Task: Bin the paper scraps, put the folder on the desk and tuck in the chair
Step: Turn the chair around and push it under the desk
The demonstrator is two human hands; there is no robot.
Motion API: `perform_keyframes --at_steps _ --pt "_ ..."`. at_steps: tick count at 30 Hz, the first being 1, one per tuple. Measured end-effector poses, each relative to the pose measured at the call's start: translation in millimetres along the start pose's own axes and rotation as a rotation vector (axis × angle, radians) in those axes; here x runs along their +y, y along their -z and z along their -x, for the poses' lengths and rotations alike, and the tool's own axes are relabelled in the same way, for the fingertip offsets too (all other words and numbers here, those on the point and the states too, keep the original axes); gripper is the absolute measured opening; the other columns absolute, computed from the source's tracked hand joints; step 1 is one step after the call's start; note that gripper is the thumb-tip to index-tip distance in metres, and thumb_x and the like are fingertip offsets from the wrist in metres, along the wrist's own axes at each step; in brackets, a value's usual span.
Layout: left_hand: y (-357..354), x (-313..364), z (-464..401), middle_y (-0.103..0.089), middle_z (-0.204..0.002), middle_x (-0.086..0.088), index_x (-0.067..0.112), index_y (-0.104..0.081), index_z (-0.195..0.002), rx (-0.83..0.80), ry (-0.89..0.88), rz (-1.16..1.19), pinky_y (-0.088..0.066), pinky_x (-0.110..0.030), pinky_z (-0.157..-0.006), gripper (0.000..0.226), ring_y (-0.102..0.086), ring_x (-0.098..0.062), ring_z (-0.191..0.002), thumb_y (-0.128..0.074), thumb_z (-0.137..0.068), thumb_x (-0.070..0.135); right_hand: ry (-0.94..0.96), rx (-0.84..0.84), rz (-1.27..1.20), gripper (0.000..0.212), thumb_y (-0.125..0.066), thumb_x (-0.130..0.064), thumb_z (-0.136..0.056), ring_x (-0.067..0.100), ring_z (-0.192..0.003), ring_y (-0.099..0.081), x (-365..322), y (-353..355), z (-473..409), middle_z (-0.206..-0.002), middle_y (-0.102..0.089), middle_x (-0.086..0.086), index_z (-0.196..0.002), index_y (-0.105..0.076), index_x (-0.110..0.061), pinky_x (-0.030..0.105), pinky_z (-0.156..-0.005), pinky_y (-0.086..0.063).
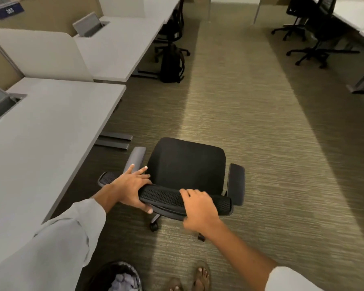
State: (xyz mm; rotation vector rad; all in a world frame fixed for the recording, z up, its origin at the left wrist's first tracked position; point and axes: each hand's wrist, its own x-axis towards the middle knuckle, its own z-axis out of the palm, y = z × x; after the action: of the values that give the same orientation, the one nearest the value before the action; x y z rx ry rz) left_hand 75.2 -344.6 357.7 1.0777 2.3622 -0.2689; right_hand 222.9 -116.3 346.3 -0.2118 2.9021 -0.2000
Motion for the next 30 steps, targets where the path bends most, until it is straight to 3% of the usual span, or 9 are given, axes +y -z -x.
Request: perform_keyframes --at_steps 1,3,4,6,10,15,23,30 --pt "0.5 6.8 0.7 -0.050 -0.150 0.004 0.029 -0.041 -0.147 -0.004 0.014 0.031 -0.019 -0.055 -0.122 0.114 -0.032 -0.022 -0.148 -0.042 -0.058 0.100 -0.020 0.012 -0.012 0.083 -0.069 -0.049 -0.069 0.028 -0.113 -0.058 5.1 0.3 1.8 -0.127 -0.060 0.005 -0.140 -0.043 -0.014 0.042 -0.096 -0.048" --pt "-1.2 22.5 2.4 -0.063 -0.131 0.006 0.028 -0.046 -0.143 -0.009 0.052 0.094 -0.043 -0.032 -0.095 0.105 -0.059 -0.016 -0.120 -0.050 -0.062 0.095 -0.037 0.056 -0.033 0.085 -0.056 -0.067 -0.066 0.025 -0.107 -0.062 12.2 0.0 8.9 -0.121 -0.065 0.002 -0.134 -0.050 -0.016 0.040 -0.093 -0.050" --pt "-3.6 31.2 2.7 -0.066 -0.125 0.006 0.029 -0.048 -0.140 0.004 0.062 0.111 -0.043 -0.027 -0.083 0.104 -0.063 -0.015 -0.111 -0.051 -0.061 0.095 -0.034 0.071 -0.042 0.087 -0.050 -0.073 -0.067 0.024 -0.107 -0.062 16.6 -0.4 13.2 -0.120 -0.066 0.001 -0.134 -0.052 -0.017 0.040 -0.093 -0.049" --pt "-8.3 46.7 2.6 -0.068 -0.118 0.006 0.029 -0.051 -0.136 0.044 0.074 0.120 -0.043 -0.026 -0.076 0.107 -0.065 -0.016 -0.103 -0.045 -0.057 0.100 -0.018 0.077 -0.054 0.088 -0.040 -0.078 -0.073 0.023 -0.112 -0.061 27.6 0.2 22.3 -0.126 -0.065 0.000 -0.137 -0.051 -0.019 0.041 -0.096 -0.048" --pt "-13.8 69.2 1.4 -0.069 -0.108 0.004 0.026 -0.056 -0.127 0.097 0.111 0.114 -0.045 -0.029 -0.071 0.110 -0.066 -0.016 -0.095 -0.035 -0.053 0.105 0.024 0.027 -0.087 0.076 -0.033 -0.072 -0.089 0.022 -0.120 -0.059 50.8 9.5 33.0 -0.135 -0.062 0.000 -0.142 -0.048 -0.021 0.041 -0.098 -0.047" --pt "-15.4 104.6 -6.0 -0.070 -0.106 0.003 0.024 -0.058 -0.123 0.148 0.164 0.144 -0.048 -0.030 -0.071 0.106 -0.067 -0.018 -0.095 -0.034 -0.057 0.103 0.012 0.022 -0.060 0.069 -0.024 -0.070 -0.094 0.020 -0.111 -0.063 83.2 14.9 35.4 -0.125 -0.068 -0.003 -0.136 -0.055 -0.025 0.039 -0.090 -0.051" --pt "-8.1 168.8 -26.8 -0.070 -0.108 0.004 0.025 -0.057 -0.122 0.186 0.305 0.199 -0.052 -0.033 -0.076 0.108 -0.067 -0.018 -0.096 -0.031 -0.055 0.105 0.136 0.045 -0.079 0.051 -0.031 -0.053 -0.100 0.019 -0.110 -0.064 152.4 17.6 40.3 -0.125 -0.070 -0.004 -0.132 -0.060 -0.025 0.037 -0.090 -0.049" --pt "-0.6 214.2 -49.3 -0.071 -0.108 0.008 0.029 -0.058 -0.124 0.246 0.429 0.245 -0.049 -0.031 -0.075 0.108 -0.067 -0.016 -0.097 -0.031 -0.053 0.106 0.293 0.046 -0.055 0.050 -0.033 -0.049 -0.101 0.022 -0.111 -0.064 208.2 23.9 31.5 -0.127 -0.069 -0.002 -0.133 -0.060 -0.023 0.038 -0.090 -0.048"
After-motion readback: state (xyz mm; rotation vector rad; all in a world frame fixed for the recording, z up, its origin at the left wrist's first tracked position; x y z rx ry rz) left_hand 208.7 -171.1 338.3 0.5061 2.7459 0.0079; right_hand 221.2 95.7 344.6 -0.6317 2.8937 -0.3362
